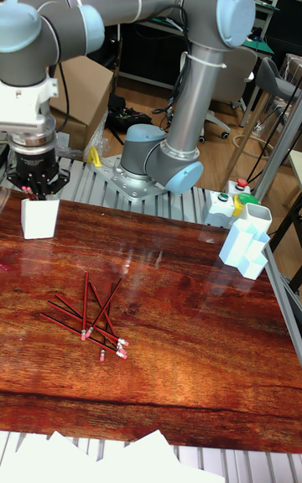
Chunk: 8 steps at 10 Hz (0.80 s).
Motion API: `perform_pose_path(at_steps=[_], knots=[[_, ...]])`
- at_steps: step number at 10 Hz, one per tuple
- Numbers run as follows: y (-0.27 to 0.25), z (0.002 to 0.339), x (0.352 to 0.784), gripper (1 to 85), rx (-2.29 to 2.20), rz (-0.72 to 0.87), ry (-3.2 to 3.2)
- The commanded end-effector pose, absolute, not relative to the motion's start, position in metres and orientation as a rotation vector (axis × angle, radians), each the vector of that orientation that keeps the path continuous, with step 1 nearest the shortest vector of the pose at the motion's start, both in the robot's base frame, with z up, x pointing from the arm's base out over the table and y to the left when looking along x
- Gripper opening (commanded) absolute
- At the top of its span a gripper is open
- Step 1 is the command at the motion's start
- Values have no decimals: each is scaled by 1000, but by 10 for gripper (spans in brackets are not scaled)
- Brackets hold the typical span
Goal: Put the pen into the pen holder
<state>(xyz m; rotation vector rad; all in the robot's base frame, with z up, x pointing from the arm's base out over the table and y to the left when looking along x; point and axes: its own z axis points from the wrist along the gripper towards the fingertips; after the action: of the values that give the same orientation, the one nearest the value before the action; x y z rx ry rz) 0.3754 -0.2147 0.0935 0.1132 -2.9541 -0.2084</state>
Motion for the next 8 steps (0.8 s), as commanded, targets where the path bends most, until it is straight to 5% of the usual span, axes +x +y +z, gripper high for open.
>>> perform_pose_path(at_steps=[1, 8], knots=[[-210, 91, 391, 10, 103, -220, -3019], [-213, 110, 419, 10, 74, -122, -3107]])
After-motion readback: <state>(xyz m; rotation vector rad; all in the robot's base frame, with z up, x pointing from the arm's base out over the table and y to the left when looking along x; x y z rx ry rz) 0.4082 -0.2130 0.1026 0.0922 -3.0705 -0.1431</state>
